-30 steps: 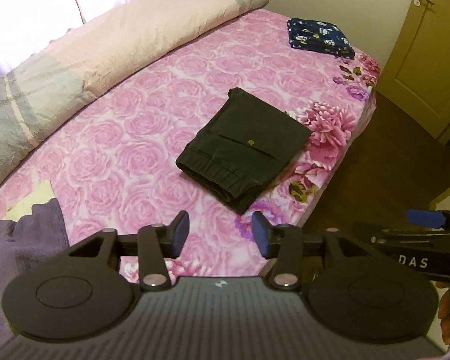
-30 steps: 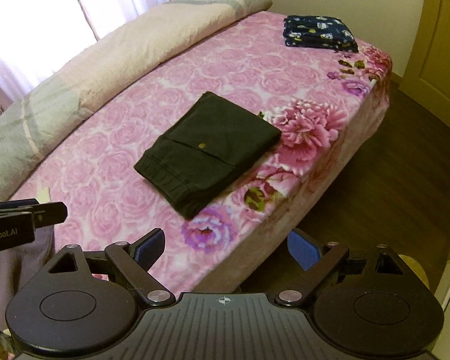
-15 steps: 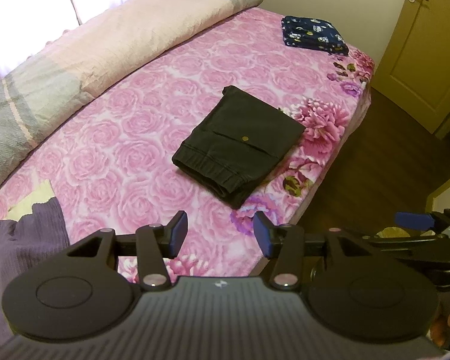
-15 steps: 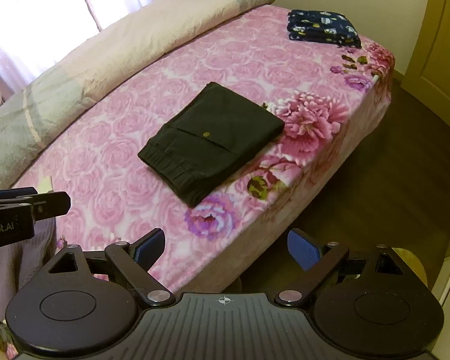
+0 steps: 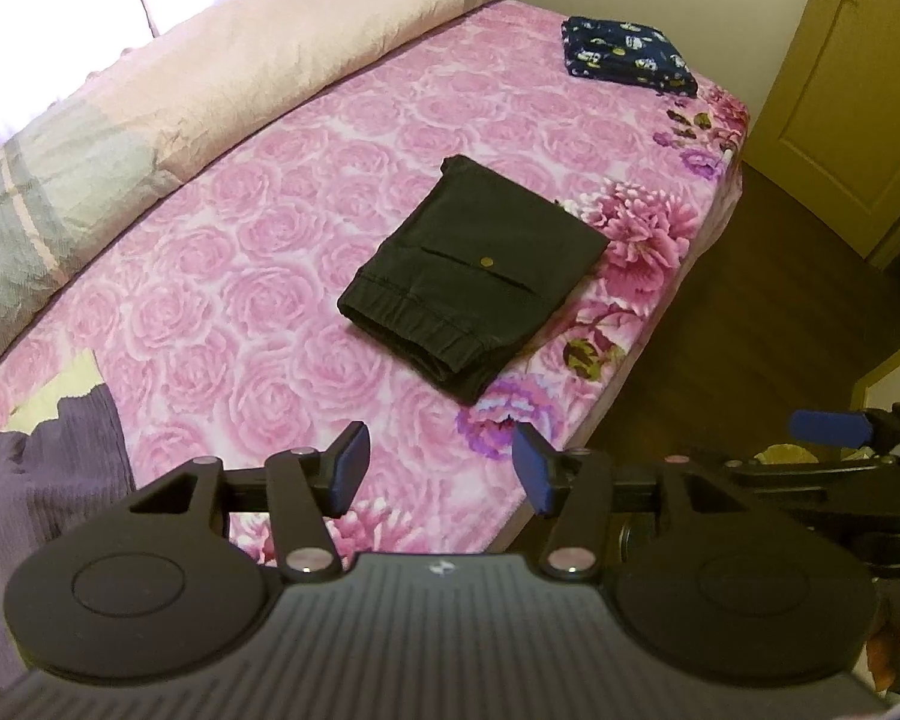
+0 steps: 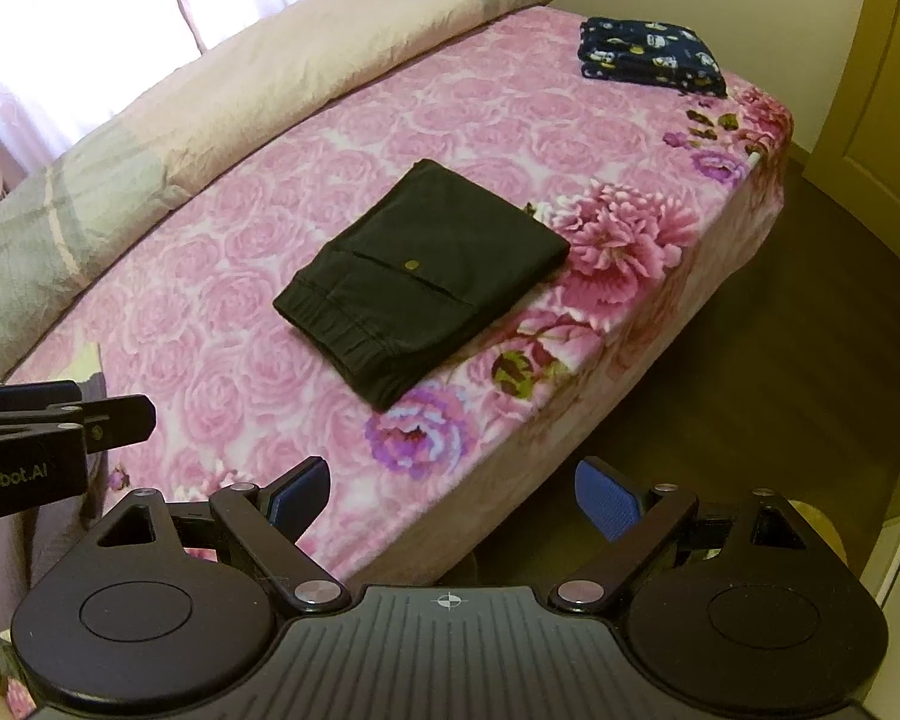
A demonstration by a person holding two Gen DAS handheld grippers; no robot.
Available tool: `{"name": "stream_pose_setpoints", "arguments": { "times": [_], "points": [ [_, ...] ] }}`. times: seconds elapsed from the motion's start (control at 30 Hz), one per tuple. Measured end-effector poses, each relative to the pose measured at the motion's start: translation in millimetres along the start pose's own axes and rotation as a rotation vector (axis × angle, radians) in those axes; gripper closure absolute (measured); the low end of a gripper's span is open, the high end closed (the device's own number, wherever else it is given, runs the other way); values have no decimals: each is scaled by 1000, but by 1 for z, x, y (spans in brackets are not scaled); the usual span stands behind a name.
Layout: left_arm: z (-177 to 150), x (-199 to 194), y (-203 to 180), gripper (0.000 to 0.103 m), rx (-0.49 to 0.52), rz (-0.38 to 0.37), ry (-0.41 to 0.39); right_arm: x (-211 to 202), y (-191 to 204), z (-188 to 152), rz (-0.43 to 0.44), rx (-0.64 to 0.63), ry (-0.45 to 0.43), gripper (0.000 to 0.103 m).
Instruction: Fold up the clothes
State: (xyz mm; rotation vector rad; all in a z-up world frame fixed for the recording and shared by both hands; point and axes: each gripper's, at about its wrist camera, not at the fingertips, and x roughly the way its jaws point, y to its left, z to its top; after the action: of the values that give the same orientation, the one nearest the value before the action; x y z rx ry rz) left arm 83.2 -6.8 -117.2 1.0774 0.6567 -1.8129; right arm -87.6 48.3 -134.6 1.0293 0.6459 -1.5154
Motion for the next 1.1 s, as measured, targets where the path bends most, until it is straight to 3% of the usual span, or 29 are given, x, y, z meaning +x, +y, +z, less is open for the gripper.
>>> {"name": "stream_pose_setpoints", "arguments": {
  "times": [0.3, 0.57, 0.8, 1.1],
  "points": [
    [29, 44, 5, 55, -12, -11, 34, 36, -23, 24, 6, 37, 53, 12],
    [95, 118, 20, 55, -15, -13, 72, 92, -86, 67, 17, 207, 134, 12],
    [162, 179, 32, 63, 16, -92, 48, 130, -133, 112, 43, 359, 117, 12],
    [219, 300, 51, 60, 36, -249, 58, 213, -187, 122, 153, 693, 95, 12]
  ]
}}
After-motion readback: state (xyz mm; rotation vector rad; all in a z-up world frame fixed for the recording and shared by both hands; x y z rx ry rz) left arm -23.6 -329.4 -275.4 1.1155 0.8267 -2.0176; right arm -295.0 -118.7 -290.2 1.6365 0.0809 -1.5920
